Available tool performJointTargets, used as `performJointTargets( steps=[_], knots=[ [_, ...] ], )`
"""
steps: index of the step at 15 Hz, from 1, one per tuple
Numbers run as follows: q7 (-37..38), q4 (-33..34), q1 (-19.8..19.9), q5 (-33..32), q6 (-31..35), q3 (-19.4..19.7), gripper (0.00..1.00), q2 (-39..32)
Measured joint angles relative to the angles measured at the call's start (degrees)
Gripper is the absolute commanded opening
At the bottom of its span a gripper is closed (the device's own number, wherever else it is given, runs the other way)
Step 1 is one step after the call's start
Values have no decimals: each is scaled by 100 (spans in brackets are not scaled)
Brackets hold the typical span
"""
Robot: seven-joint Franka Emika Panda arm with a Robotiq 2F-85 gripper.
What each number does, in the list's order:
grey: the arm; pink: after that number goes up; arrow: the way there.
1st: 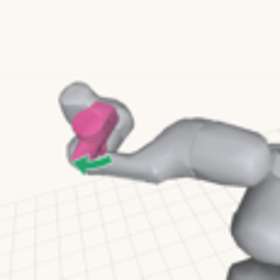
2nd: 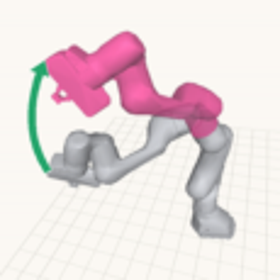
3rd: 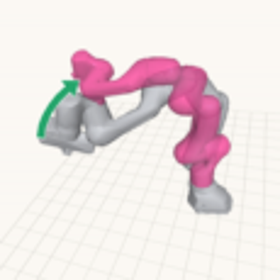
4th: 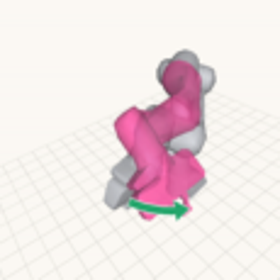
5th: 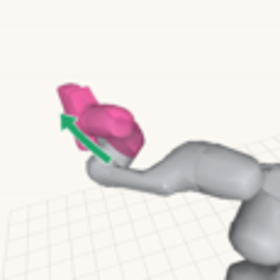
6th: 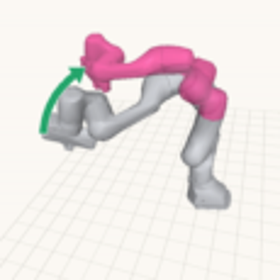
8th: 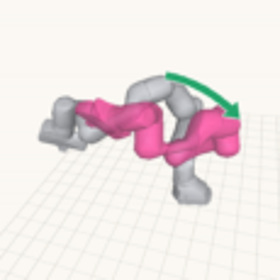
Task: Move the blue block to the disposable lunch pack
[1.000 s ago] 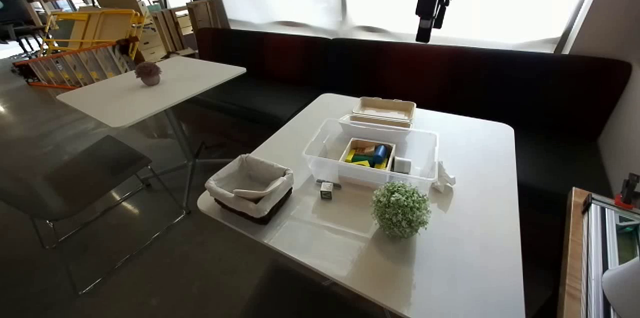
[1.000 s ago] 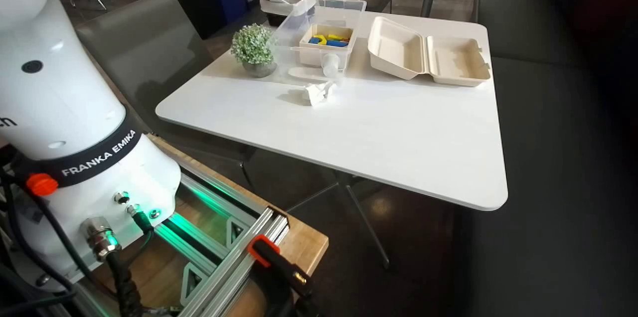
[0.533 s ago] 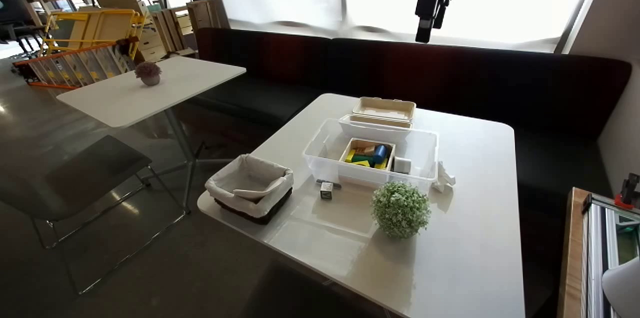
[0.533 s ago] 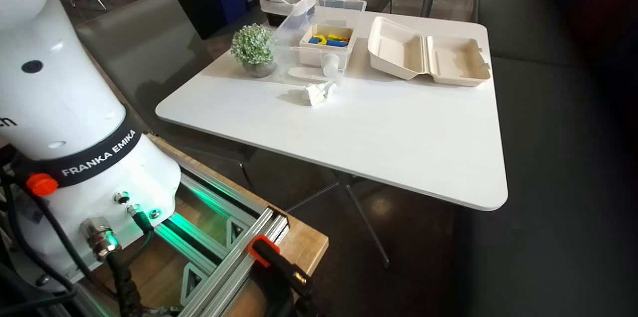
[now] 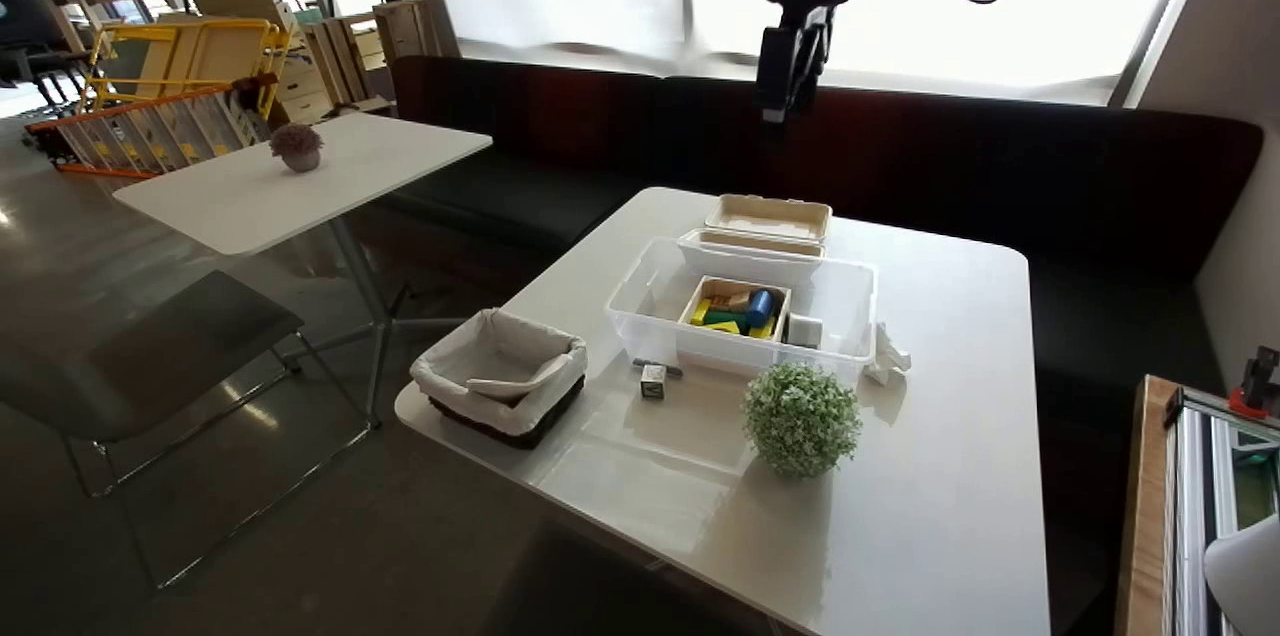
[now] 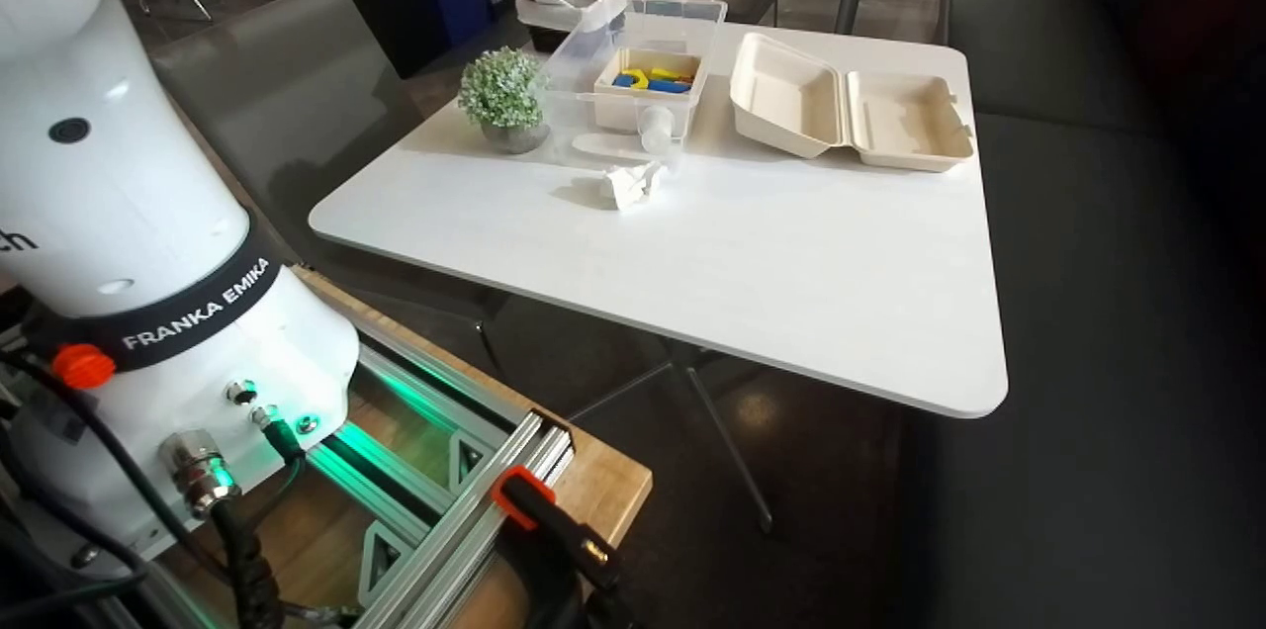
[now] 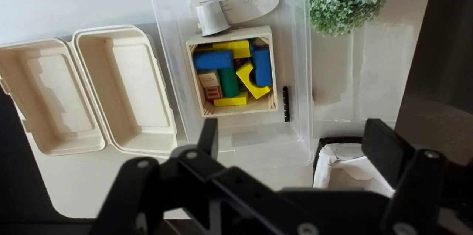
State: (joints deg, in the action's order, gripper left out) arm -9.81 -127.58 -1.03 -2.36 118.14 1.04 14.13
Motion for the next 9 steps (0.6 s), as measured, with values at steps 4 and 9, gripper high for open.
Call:
performJointTargets(
  steps=[4, 9],
  knots=[
    [301, 197, 107, -4, 461, 29, 100, -845],
    [550, 463, 167, -9, 522, 43, 100, -1744]
  ],
)
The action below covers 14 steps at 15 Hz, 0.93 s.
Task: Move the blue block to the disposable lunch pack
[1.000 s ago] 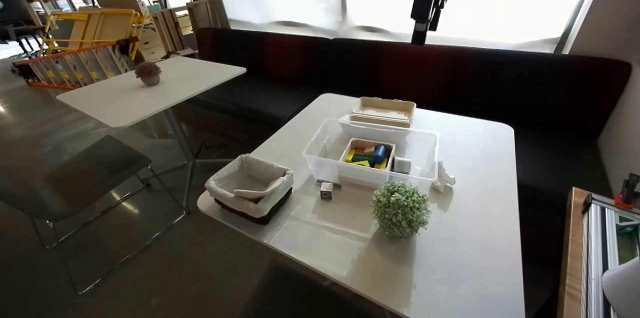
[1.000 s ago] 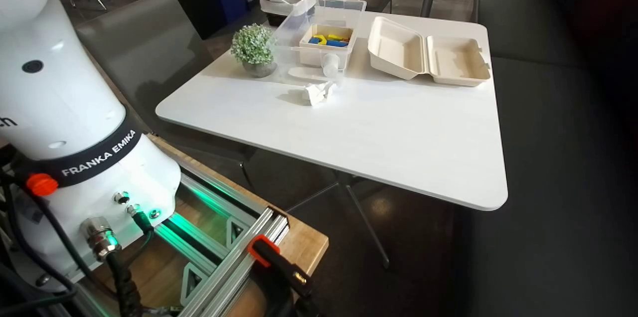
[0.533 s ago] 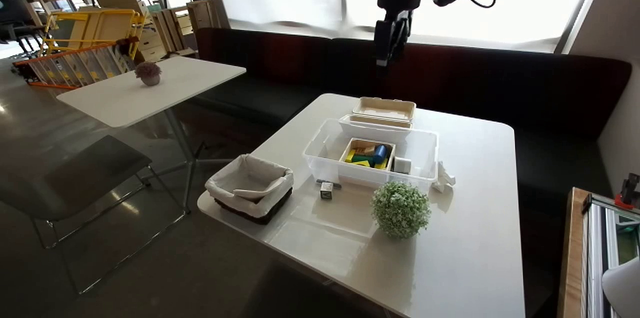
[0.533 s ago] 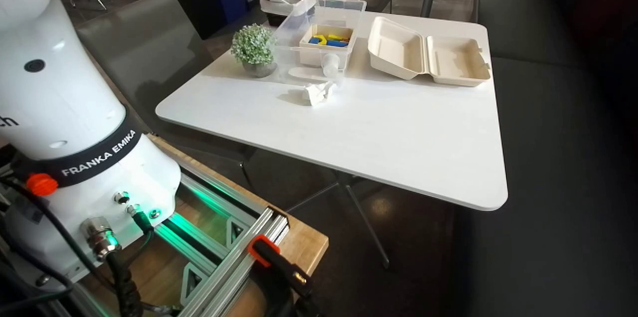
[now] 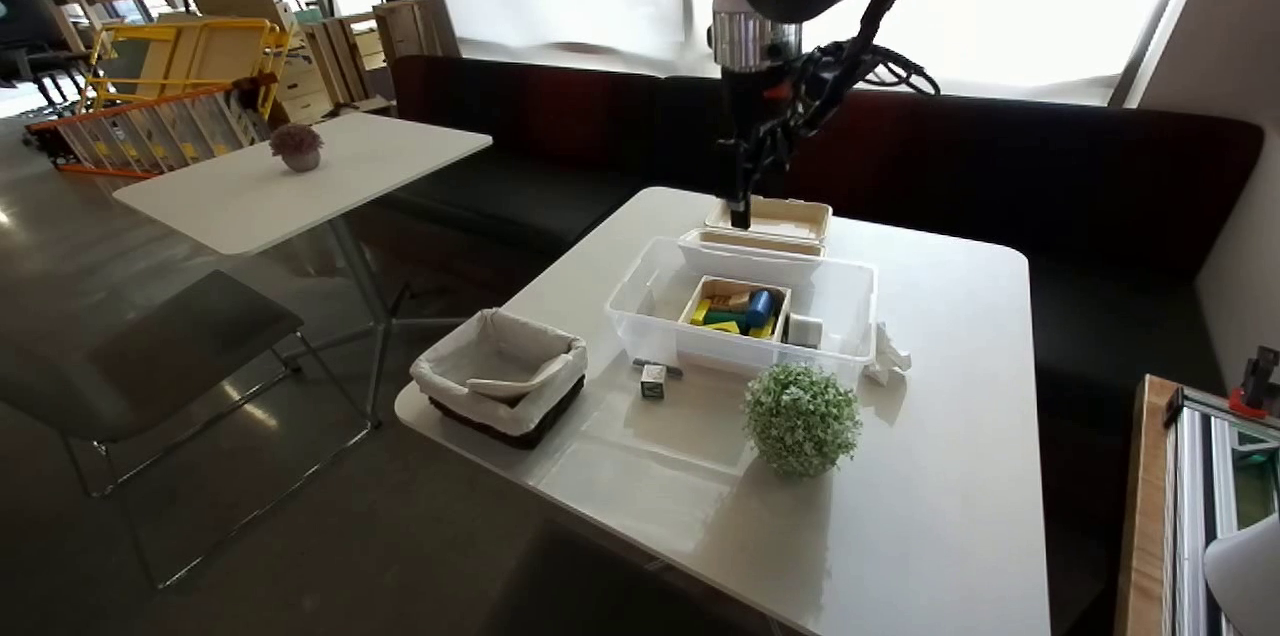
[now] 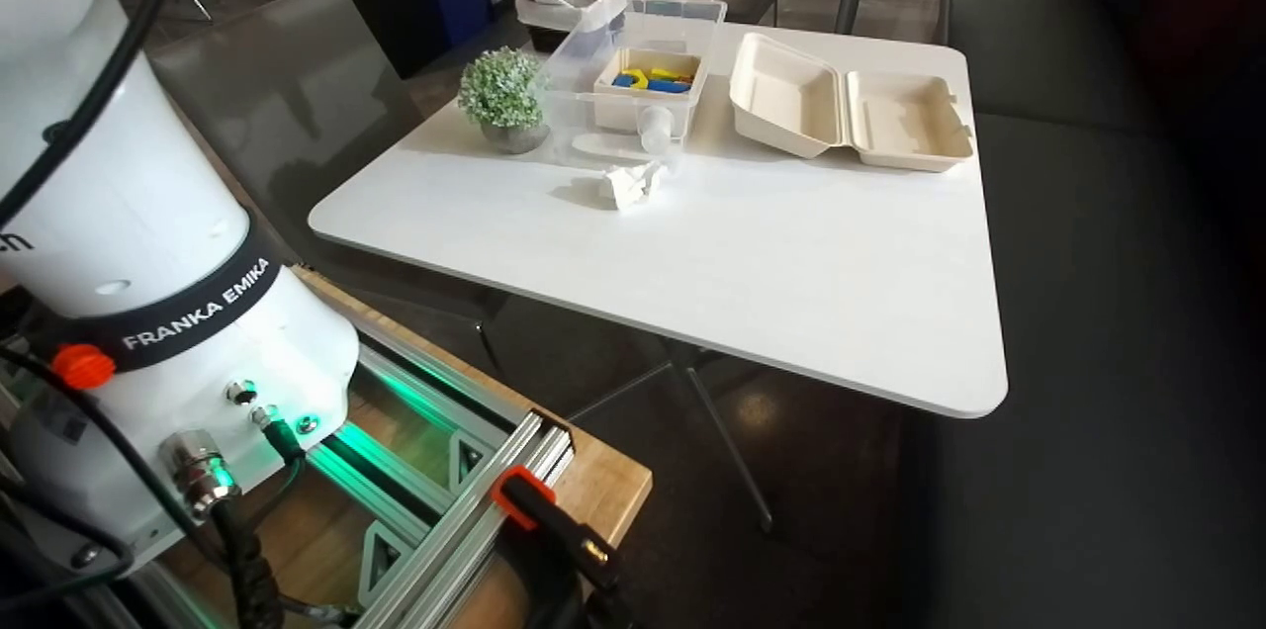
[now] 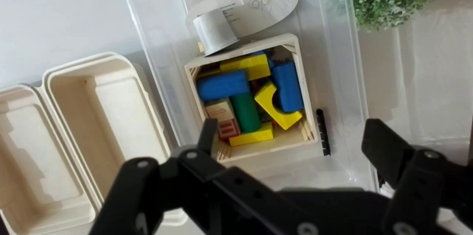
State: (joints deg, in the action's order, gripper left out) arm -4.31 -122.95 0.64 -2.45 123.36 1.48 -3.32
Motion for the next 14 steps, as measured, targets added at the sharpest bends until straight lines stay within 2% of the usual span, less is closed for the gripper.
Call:
performJointTargets(
  steps=[7, 14],
  knots=[
    [840, 325, 3, -165, 83, 23, 100, -987],
    [979, 451, 3, -195, 86, 35, 100, -1128]
  ],
)
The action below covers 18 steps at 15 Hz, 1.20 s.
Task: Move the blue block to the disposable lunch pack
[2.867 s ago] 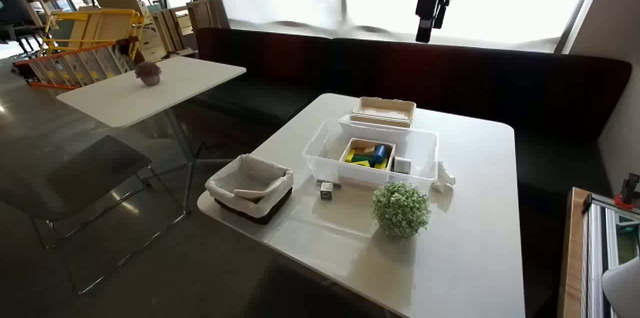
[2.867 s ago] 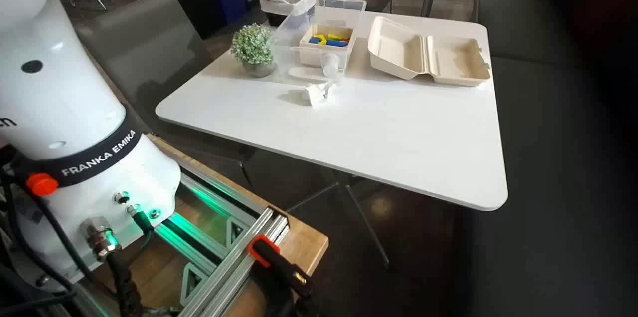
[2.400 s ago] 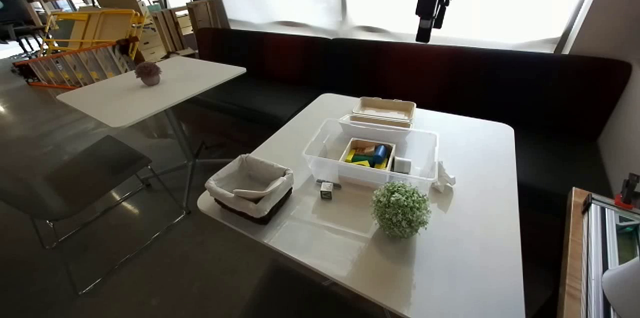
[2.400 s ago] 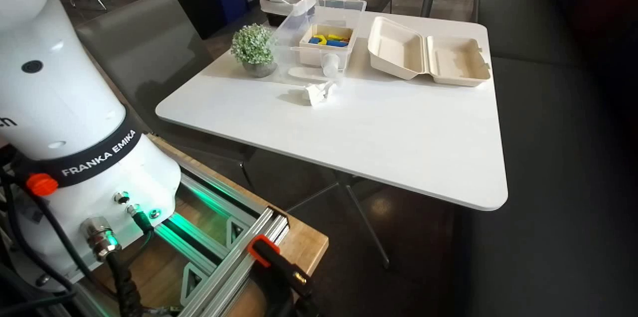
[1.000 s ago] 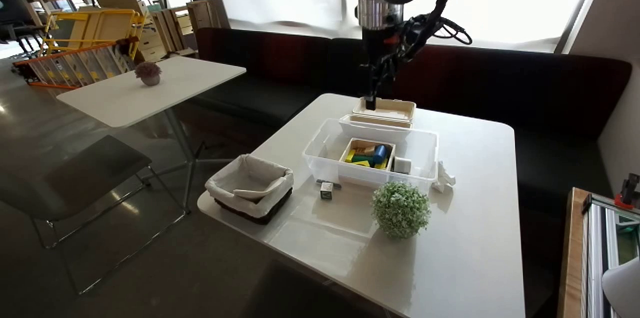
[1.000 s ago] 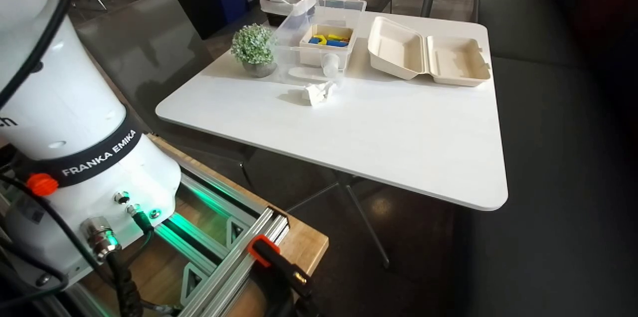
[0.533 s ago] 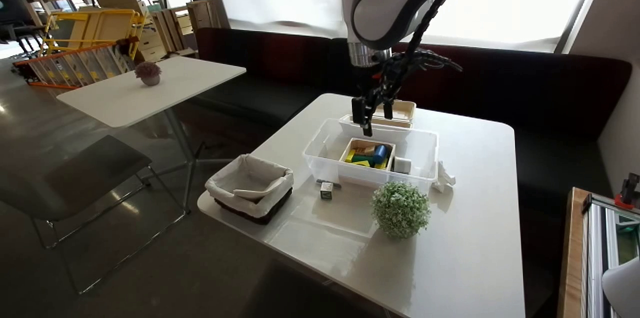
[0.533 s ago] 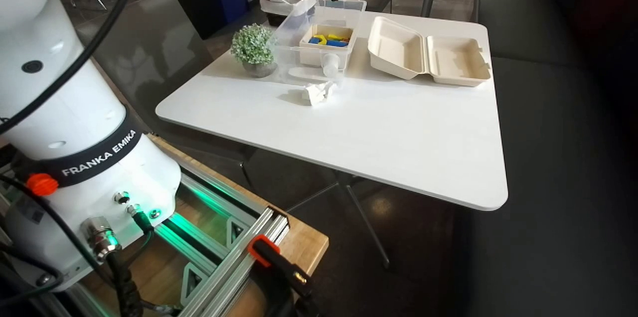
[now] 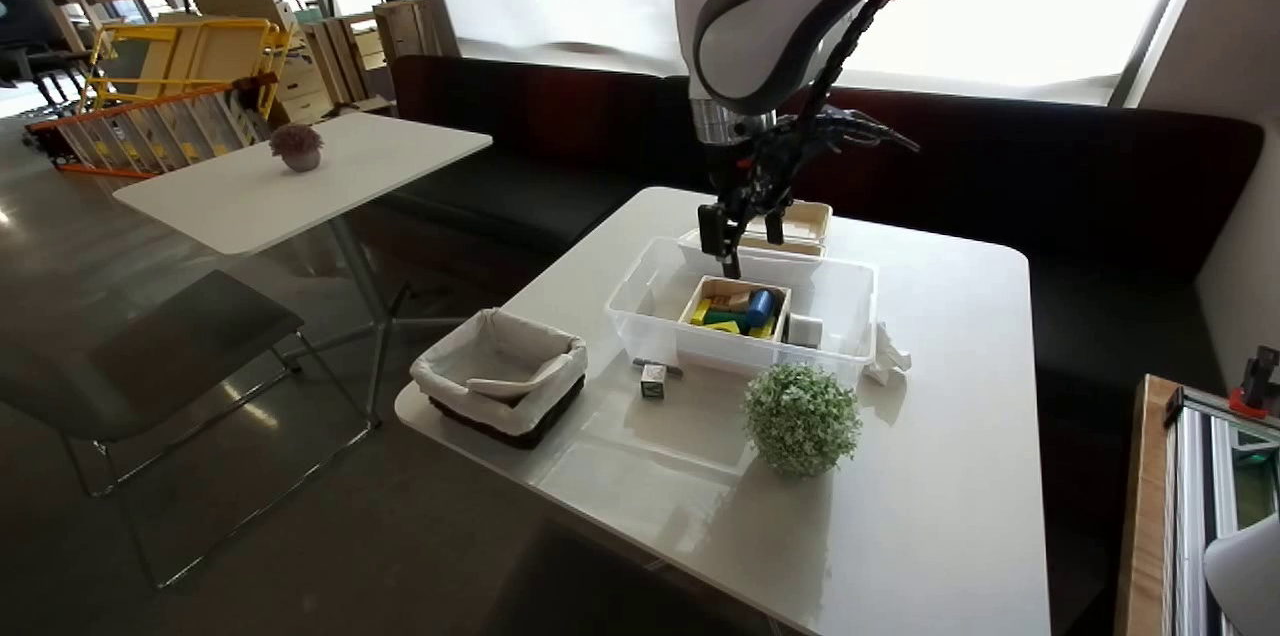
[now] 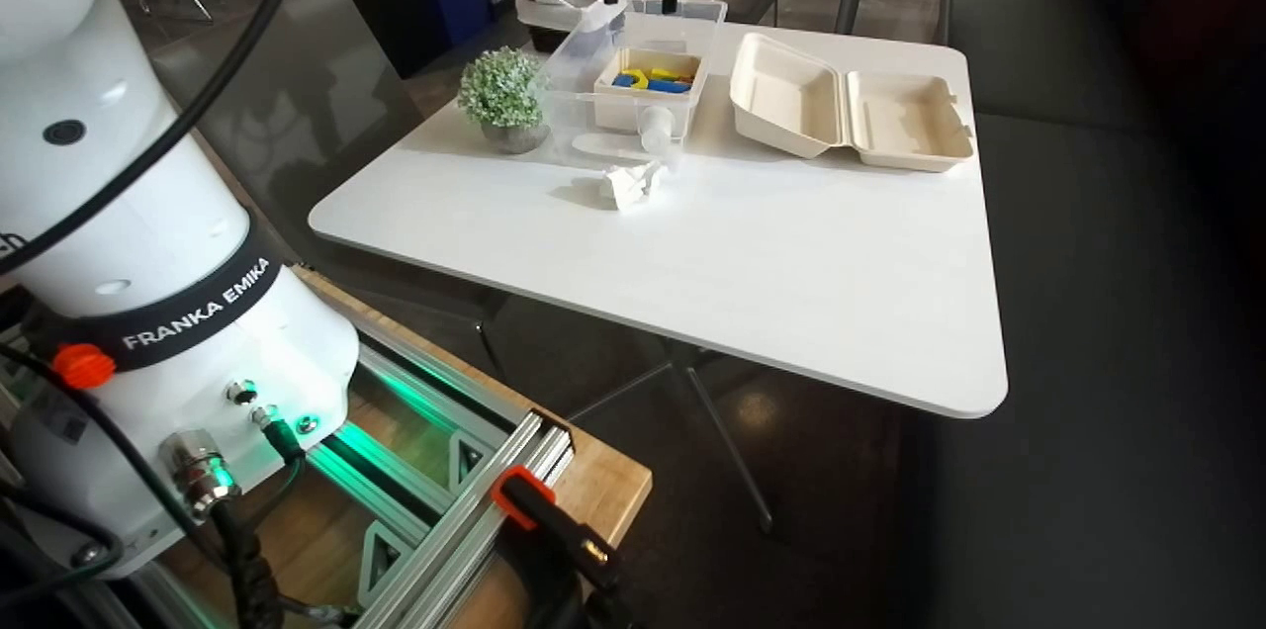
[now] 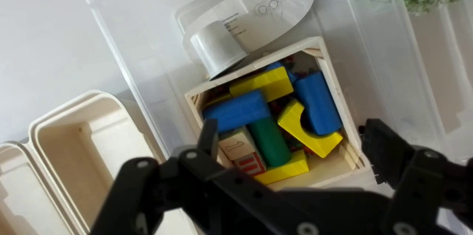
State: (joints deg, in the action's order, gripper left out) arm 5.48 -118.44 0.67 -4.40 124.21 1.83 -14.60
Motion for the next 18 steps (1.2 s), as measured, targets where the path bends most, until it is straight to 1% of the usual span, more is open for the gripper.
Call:
performJointTargets(
  steps=[2, 7, 11, 15, 18],
  knots=[
    [143, 19, 9, 69, -1, 26, 100, -19],
    [1181, 372, 53, 402, -92, 191, 100, -352],
    [2422, 537, -48, 425, -68, 268, 100, -581],
    [3725, 524, -235, 368, 35, 413, 100, -609],
    [4597, 424, -286, 276, 159, 556, 100, -610]
  ],
)
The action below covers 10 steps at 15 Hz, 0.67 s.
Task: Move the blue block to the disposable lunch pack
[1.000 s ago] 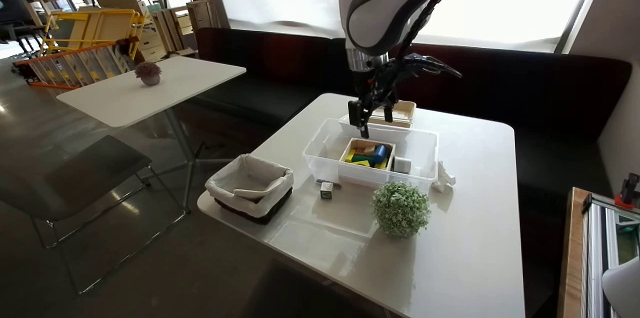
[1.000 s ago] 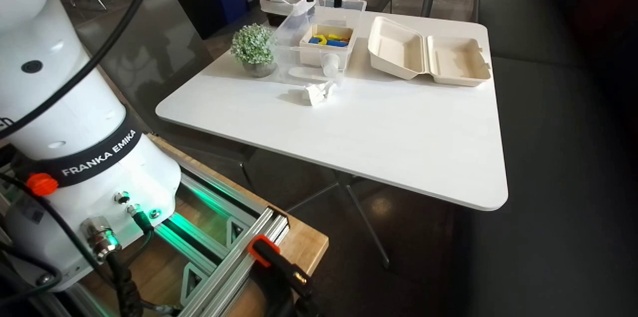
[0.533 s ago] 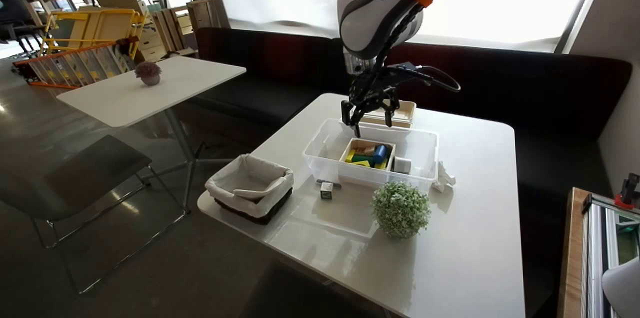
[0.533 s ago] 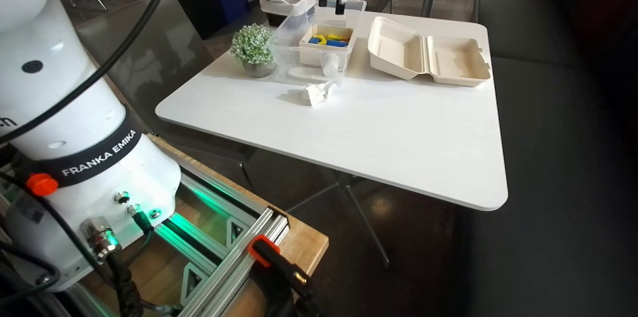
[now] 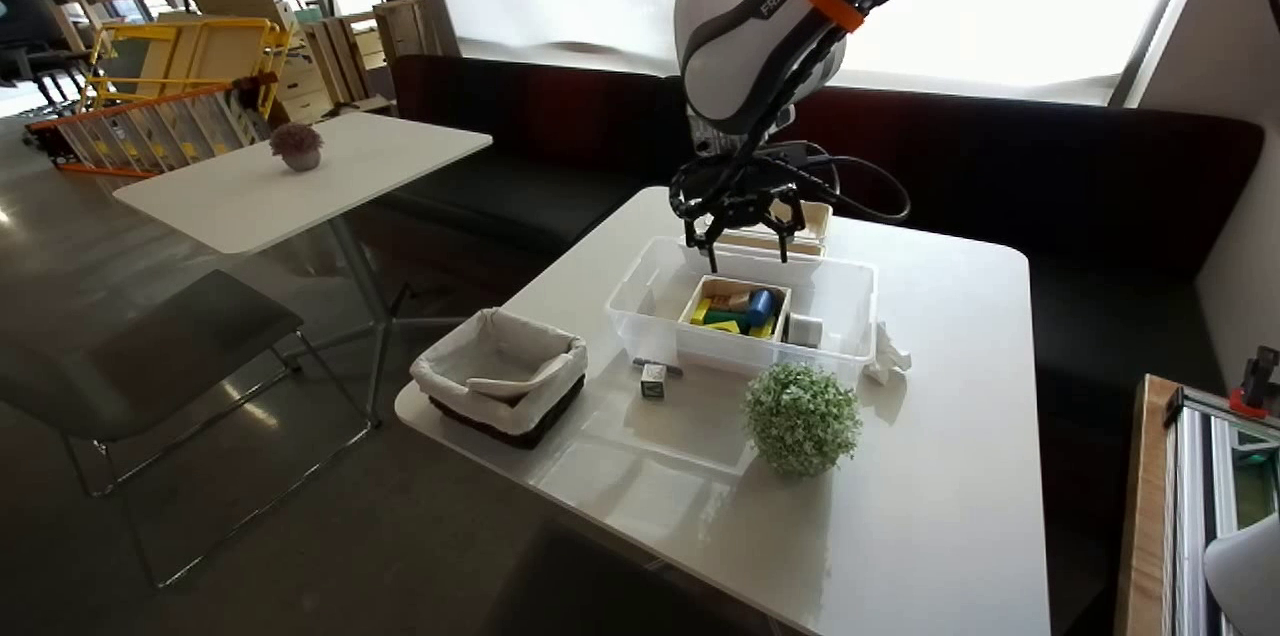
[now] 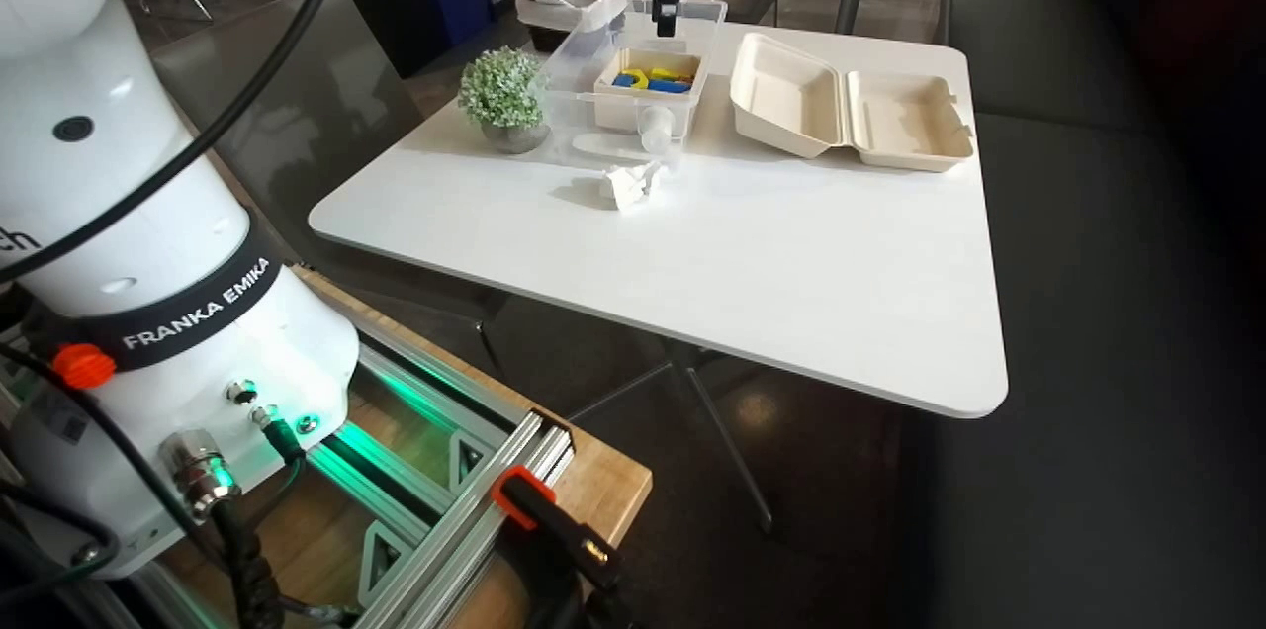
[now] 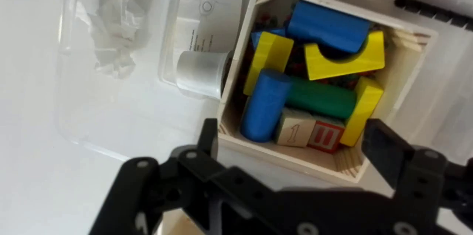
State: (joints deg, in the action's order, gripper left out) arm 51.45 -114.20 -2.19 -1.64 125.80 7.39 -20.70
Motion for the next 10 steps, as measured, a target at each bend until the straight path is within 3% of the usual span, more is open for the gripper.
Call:
performJointTargets(
  steps=[3, 10],
  knots=[
    [870, -49, -17, -191, 1, 145, 100, -101],
    [906, -7, -4, -213, 1, 144, 100, -132]
  ],
)
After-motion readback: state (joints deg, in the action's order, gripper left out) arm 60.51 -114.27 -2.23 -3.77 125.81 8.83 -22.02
